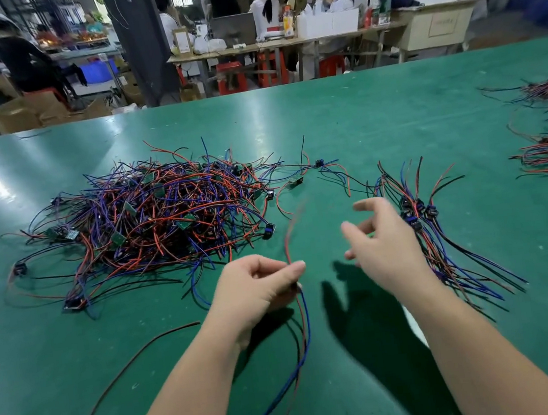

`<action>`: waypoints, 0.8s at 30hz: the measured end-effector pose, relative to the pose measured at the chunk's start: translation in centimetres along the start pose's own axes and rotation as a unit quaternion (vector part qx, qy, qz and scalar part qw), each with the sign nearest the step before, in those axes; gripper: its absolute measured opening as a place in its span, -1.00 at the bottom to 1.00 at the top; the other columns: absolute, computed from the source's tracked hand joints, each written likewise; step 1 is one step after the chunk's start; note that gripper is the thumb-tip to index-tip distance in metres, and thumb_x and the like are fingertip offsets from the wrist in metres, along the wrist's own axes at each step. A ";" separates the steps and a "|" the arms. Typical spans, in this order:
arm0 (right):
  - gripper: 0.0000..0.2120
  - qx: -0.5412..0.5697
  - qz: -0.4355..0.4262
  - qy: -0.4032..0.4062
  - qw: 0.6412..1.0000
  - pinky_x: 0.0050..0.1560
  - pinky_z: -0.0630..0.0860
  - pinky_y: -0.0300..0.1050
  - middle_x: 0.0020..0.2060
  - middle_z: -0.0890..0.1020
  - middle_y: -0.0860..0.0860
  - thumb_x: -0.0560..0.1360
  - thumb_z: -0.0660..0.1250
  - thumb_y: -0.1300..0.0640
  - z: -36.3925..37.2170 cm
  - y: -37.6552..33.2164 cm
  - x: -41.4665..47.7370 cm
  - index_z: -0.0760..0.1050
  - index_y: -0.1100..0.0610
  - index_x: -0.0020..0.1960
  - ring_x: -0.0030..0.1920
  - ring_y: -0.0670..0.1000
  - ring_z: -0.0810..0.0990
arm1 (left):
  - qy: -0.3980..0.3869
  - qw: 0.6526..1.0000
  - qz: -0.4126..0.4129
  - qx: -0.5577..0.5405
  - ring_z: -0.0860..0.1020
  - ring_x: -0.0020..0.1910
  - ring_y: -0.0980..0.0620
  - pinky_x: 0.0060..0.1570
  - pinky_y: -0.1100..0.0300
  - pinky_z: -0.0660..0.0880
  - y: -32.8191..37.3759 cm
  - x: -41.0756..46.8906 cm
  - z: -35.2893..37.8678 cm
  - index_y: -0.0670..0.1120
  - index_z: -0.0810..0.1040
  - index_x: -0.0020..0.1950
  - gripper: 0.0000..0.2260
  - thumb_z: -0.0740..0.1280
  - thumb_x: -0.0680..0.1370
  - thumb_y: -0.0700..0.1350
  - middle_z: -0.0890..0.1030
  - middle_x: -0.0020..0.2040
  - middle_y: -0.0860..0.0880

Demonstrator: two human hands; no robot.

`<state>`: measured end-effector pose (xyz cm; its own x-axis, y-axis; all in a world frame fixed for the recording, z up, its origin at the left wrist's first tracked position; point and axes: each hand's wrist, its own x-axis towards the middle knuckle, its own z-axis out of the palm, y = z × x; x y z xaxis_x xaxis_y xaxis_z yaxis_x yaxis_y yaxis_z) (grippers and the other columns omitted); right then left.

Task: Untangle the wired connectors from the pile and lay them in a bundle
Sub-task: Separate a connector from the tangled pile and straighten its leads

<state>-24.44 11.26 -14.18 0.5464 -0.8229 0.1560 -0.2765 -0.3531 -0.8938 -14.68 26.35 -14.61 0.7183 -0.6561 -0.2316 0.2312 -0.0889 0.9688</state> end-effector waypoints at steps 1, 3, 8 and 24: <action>-0.80 -0.053 -0.046 -0.014 0.997 -0.20 0.51 -0.24 -0.32 0.56 -0.06 0.49 0.33 0.11 0.2 -0.2 -0.6 0.47 0.05 0.11 -0.33 -0.14 0.59 | 0.017 0.999 0.000 -0.035 0.62 -0.41 0.03 -0.39 0.27 0.57 0.1 0.2 -0.1 -0.22 0.54 -0.21 -0.72 0.52 0.21 -0.12 0.62 -0.42 -0.10; -0.88 -0.075 -0.124 -0.075 0.987 -0.33 0.38 -0.41 -0.38 0.56 -0.10 0.43 0.40 0.10 0.7 -0.8 -1.7 0.51 -0.02 -0.05 -0.41 -0.19 0.49 | 0.040 0.997 0.004 -0.067 0.60 -0.44 0.06 -0.42 0.29 0.55 0.1 0.6 -0.2 -0.22 0.53 -0.22 -0.72 0.50 0.21 -0.11 0.59 -0.46 -0.06; -0.77 -0.061 -0.218 -0.195 0.954 -0.29 0.45 -0.35 -0.25 0.59 -0.08 0.33 0.51 0.09 2.0 -1.1 -3.0 0.53 -0.03 -0.07 -0.33 -0.10 0.52 | 0.012 0.998 0.040 -0.053 0.57 -0.42 0.08 -0.38 0.22 0.59 -0.4 0.6 0.1 -0.21 0.60 -0.21 -0.72 0.49 0.22 -0.05 0.63 -0.36 -0.09; -0.95 -0.203 -0.015 0.208 0.957 -0.21 0.30 -0.19 -0.22 0.64 0.09 0.39 0.39 0.23 -6.6 2.0 3.0 0.58 0.11 -0.17 -0.14 0.14 0.57 | 0.151 0.783 0.120 0.591 0.09 0.52 0.01 0.45 -0.03 0.01 -2.3 3.5 -4.2 0.07 0.40 0.35 -0.65 0.20 0.58 0.11 0.20 0.53 0.03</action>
<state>-28.53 5.11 -12.77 0.2209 -0.8862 0.4073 -0.5966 -0.4532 -0.6623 -9.92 27.44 -18.00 0.8112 -0.5696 0.1323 -0.5757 -0.7385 0.3510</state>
